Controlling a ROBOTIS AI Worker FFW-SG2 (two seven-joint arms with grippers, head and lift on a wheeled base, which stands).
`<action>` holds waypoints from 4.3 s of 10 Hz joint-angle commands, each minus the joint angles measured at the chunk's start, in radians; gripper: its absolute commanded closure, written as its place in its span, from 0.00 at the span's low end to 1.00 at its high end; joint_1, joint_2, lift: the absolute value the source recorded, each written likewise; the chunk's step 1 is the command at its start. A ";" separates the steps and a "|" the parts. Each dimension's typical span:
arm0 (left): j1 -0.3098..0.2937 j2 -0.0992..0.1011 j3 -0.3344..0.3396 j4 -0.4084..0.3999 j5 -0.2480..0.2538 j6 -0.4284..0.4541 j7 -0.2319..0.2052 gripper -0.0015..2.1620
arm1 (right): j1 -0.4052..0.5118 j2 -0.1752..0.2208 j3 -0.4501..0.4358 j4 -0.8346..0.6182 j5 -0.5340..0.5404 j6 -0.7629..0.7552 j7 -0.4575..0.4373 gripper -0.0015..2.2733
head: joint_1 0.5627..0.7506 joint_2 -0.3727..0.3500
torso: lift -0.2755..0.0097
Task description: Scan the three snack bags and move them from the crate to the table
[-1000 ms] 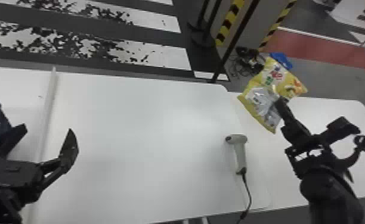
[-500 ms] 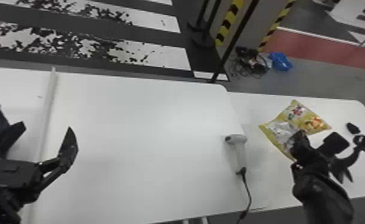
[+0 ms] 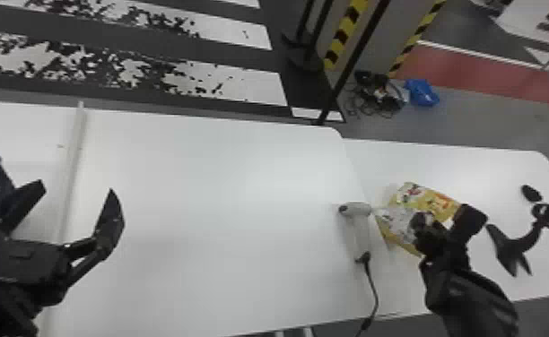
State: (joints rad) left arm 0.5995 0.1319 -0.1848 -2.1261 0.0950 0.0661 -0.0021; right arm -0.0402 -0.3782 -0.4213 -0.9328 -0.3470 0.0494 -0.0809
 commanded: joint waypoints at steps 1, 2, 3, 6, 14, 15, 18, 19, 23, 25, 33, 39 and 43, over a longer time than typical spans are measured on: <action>0.000 0.000 -0.005 0.000 -0.008 -0.002 0.001 0.02 | 0.074 0.016 0.001 -0.158 -0.007 0.030 -0.007 0.03 | 0.70 0.03 | 0.75; 0.000 0.000 -0.010 0.000 -0.018 -0.002 0.004 0.02 | 0.149 0.032 0.002 -0.316 -0.020 0.039 -0.056 0.02 | 0.70 0.03 | 0.75; 0.000 0.000 -0.010 -0.002 -0.018 -0.002 0.007 0.02 | 0.237 0.047 0.001 -0.491 -0.055 0.039 -0.065 0.02 | 0.70 0.03 | 0.75; 0.002 -0.002 -0.024 -0.009 -0.037 -0.002 0.016 0.02 | 0.456 0.124 0.087 -0.937 -0.069 0.103 -0.060 0.02 | 0.70 0.03 | 0.75; 0.037 0.003 -0.001 -0.018 -0.021 -0.005 0.016 0.02 | 0.741 0.185 0.447 -1.178 0.045 -0.118 -0.042 0.03 | 0.70 0.24 | 0.75; 0.051 0.005 0.019 -0.025 -0.009 -0.005 0.016 0.02 | 0.757 0.186 0.478 -1.149 0.048 -0.194 -0.042 0.03 | 0.70 0.26 | 0.75; 0.075 0.002 0.232 -0.161 0.071 0.169 -0.001 0.04 | 0.755 0.186 0.510 -1.109 0.056 -0.256 -0.042 0.03 | 0.70 0.38 | 0.75; 0.054 -0.002 0.315 -0.198 0.084 0.338 0.002 0.04 | 0.752 0.185 0.509 -1.110 0.059 -0.256 -0.042 0.03 | 0.70 0.47 | 0.75; 0.002 -0.005 0.486 -0.218 0.175 0.645 0.010 0.07 | 0.737 0.176 0.538 -1.054 0.072 -0.311 -0.042 0.03 | 0.70 0.74 | 0.75; -0.032 -0.003 0.493 -0.199 0.186 0.777 0.017 0.07 | 0.734 0.168 0.539 -1.052 0.074 -0.314 -0.042 0.03 | 0.70 0.79 | 0.75; -0.096 -0.002 0.528 -0.146 0.249 0.970 -0.012 0.83 | 0.712 0.151 0.552 -1.046 0.071 -0.314 -0.051 0.03 | 0.70 0.79 | 0.75; -0.038 -0.008 0.565 -0.327 0.252 0.958 -0.016 0.83 | 0.709 0.157 0.553 -1.052 0.068 -0.305 -0.054 0.03 | 0.70 0.81 | 0.75; 0.034 -0.034 0.565 -0.577 0.278 0.949 -0.016 0.83 | 0.709 0.162 0.535 -1.055 0.062 -0.311 -0.071 0.03 | 0.70 0.76 | 0.75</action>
State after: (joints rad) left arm 0.6254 0.1025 0.3803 -2.6661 0.3664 1.0144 -0.0184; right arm 0.6688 -0.2164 0.1183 -1.9869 -0.2843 -0.2607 -0.1517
